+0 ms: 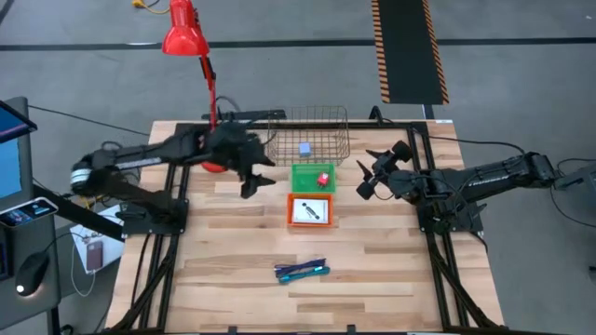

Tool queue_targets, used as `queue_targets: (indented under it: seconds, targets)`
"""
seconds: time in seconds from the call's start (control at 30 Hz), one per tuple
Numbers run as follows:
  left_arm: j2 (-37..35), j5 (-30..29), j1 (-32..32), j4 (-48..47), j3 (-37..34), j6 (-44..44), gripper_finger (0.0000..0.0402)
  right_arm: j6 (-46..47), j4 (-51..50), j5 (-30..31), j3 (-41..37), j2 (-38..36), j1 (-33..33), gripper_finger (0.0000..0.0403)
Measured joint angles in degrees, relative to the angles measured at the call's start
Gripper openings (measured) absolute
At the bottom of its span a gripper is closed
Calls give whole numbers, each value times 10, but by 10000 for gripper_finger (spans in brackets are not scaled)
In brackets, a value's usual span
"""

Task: Pick and place items into bin
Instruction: Put the blue charger adapter into the green basket

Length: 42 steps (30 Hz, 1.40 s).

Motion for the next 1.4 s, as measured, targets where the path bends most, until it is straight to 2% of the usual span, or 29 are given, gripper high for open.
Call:
queue_targets:
  seconds: [0.1, 0.2, 0.37, 0.5, 0.6, 0.77, 0.87, 1.1, 1.4]
  targets:
    - [-72, 0, 11, 123, -136, -39, 265, 15, -8, 13, 0, 0, -1, 187]
    - [-134, 0, 18, 202, -234, -63, 265, 18, -13, 13, 0, 0, -7, 187]
    - [-224, 1, 18, 306, -349, -78, 265, 29, -30, 8, 0, -24, -30, 187]
    - [-298, 14, 18, 343, -420, -90, 265, 58, -63, 4, 0, -70, -36, 187]
    - [-350, 16, 18, 353, -461, -102, 265, 68, -82, -22, 0, -115, -30, 187]
    - [-432, 16, 18, 360, -513, -116, 265, 68, -94, -112, 0, -194, -5, 187]
    - [-476, 16, 18, 367, -542, -119, 265, 68, -110, -144, 0, -244, 18, 187]
    - [-560, 16, 18, 393, -609, -147, 265, 73, -132, -144, -25, -348, 74, 187]
    - [-638, 1, 18, 401, -665, -162, 265, 74, -63, -142, -174, -527, 98, 187]
